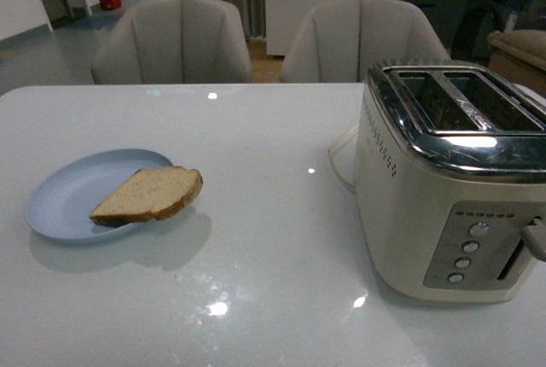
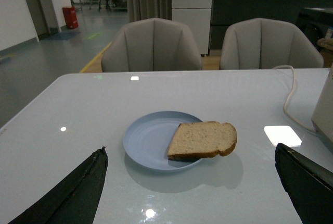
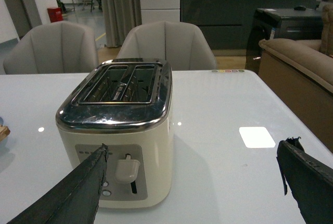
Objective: Left arm holds plate, right arm toasts bread
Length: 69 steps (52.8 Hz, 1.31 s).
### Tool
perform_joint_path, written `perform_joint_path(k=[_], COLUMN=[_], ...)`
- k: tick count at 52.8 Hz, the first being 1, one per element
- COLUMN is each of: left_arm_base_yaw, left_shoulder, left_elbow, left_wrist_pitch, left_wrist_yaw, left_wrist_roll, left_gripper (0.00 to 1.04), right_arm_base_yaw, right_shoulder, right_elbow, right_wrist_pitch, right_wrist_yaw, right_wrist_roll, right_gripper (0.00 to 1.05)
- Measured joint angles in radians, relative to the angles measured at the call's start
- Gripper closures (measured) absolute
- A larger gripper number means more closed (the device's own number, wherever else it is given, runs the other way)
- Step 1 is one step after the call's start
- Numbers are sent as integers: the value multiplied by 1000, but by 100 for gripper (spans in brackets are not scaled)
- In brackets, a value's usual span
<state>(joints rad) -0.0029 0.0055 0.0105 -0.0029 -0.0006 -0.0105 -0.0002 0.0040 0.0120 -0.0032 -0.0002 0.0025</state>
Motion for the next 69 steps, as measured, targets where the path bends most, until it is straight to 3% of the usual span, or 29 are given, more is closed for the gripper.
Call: perform_joint_path(k=[69], left_arm_base_yaw=[0], left_shoulder=[0], left_elbow=[0], left_wrist_pitch=[0], left_wrist_yaw=[0], left_wrist_roll=[0], left_gripper=[7], right_arm_base_yaw=[0], right_shoulder=[0], right_elbow=[0], right_wrist_pitch=[0], right_wrist_yaw=[0], right_wrist_roll=[0], right_gripper=[6])
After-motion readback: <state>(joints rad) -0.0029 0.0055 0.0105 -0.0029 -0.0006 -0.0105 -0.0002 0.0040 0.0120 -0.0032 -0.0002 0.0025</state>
